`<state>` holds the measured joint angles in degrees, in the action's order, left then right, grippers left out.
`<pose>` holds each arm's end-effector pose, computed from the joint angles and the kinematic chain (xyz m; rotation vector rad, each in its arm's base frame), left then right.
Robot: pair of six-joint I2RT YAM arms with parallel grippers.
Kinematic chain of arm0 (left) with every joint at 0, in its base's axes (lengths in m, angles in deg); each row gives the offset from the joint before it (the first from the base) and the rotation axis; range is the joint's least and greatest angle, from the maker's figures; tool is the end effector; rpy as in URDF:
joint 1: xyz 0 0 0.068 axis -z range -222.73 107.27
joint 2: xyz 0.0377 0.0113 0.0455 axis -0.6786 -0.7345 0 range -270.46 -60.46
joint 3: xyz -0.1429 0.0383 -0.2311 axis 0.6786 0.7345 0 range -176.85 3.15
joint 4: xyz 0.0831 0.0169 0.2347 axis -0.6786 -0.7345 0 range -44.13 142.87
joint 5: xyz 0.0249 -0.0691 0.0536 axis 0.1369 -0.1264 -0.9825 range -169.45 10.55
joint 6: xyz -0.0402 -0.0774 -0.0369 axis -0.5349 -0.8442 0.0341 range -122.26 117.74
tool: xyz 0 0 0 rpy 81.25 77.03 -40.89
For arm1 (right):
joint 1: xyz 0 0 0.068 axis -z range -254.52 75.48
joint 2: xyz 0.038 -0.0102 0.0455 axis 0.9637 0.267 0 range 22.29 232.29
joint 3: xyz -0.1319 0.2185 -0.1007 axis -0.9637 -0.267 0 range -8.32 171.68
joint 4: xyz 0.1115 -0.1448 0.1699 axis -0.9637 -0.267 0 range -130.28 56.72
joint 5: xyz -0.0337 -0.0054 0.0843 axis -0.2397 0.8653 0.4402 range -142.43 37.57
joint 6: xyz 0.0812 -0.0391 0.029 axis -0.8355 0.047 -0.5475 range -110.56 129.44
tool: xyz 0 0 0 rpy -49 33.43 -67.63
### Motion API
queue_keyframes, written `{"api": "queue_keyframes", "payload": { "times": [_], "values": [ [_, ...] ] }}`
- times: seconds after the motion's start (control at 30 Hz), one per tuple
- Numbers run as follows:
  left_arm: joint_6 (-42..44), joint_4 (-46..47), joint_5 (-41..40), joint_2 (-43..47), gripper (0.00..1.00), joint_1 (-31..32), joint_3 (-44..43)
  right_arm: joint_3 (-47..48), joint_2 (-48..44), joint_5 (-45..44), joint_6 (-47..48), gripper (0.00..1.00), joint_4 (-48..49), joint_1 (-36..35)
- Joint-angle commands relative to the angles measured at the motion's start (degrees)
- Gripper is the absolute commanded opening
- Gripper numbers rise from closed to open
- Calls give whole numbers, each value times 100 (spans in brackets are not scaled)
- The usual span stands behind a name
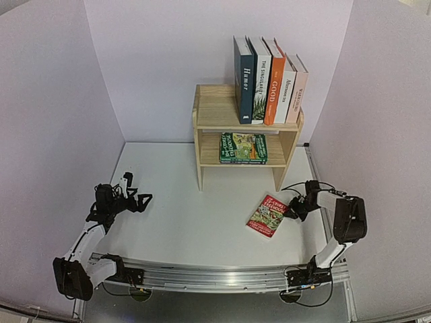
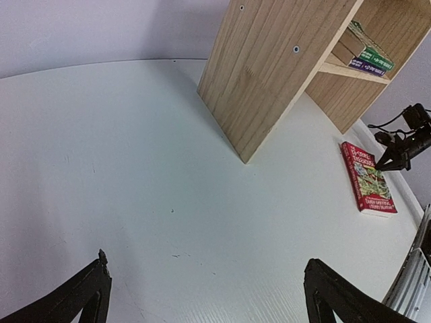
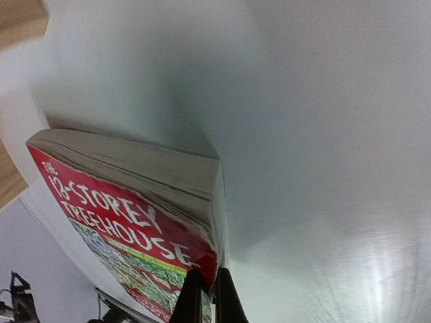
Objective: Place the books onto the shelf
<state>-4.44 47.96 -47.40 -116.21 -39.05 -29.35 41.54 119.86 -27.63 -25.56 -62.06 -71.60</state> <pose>0.2334 -0.0605 0.2272 0.3723 2.0059 -0.6382 0.2925 0.0210 0.0979 0.8860 2.8160 0.7201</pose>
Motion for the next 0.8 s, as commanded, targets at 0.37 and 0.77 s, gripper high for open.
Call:
{"api": "queue_keyframes", "payload": {
  "times": [0.37, 0.77],
  "values": [
    [1203, -1100, 1162, -611, 100, 452, -609, 1149, -41, -1698, 514, 0, 1446, -4227],
    [2561, -2340, 1932, -2065, 100, 1255, -2033, 2745, 827, -2045, 2266, 0, 2825, -5686]
  ]
}}
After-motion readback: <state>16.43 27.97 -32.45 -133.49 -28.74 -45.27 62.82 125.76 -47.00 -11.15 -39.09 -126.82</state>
